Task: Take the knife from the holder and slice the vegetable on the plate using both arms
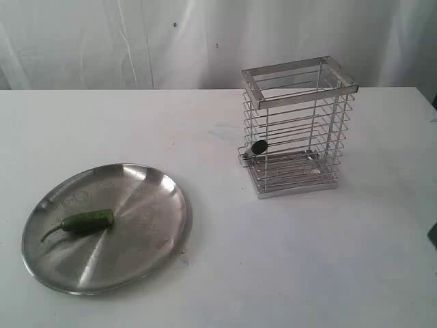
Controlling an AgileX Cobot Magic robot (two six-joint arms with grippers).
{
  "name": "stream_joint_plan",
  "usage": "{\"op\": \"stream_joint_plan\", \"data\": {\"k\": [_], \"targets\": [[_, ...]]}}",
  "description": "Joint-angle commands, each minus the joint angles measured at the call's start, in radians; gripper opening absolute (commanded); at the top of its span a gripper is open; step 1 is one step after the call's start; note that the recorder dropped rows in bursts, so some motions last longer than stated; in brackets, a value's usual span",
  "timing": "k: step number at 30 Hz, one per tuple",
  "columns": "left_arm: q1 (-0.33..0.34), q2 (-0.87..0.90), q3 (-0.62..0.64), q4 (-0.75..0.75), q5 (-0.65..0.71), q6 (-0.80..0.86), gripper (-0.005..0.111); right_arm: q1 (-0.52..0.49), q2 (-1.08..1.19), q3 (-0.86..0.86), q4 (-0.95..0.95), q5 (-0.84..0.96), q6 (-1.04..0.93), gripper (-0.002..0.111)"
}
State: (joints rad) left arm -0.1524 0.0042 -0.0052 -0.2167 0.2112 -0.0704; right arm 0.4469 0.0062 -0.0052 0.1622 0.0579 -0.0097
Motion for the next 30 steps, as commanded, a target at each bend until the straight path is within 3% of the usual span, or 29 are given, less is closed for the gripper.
{"op": "stream_joint_plan", "data": {"k": [1,8,12,15,20,22,27,30], "targets": [[0.001,-0.004,0.005,-0.006,-0.002,-0.002,0.0,-0.008,-0.006,0.005,0.129,-0.249,0.229,0.0],[0.001,-0.004,0.005,-0.006,-0.002,-0.002,0.0,-0.008,-0.006,-0.015,0.132,-0.284,0.686,0.0],[0.001,-0.004,0.005,-0.006,-0.002,-0.002,0.0,0.012,-0.006,-0.183,-0.056,-0.168,0.719,0.0],[0.001,-0.004,0.005,-0.006,-0.002,-0.002,0.0,0.038,0.068,-0.368,-0.143,0.073,0.671,0.0],[0.001,-0.004,0.005,-0.006,-0.002,-0.001,0.0,0.072,0.304,-0.677,-0.152,0.469,0.389,0.0],[0.001,-0.004,0.005,-0.006,-0.002,-0.001,0.0,0.074,0.465,-0.81,-0.172,0.734,0.285,0.001],[0.001,-0.004,0.005,-0.006,-0.002,-0.001,0.0,0.074,0.705,-0.881,-0.199,0.811,0.282,0.014],[0.001,-0.004,0.005,-0.006,-0.002,-0.001,0.0,0.074,0.807,-0.881,-0.059,0.798,0.284,0.019]]}}
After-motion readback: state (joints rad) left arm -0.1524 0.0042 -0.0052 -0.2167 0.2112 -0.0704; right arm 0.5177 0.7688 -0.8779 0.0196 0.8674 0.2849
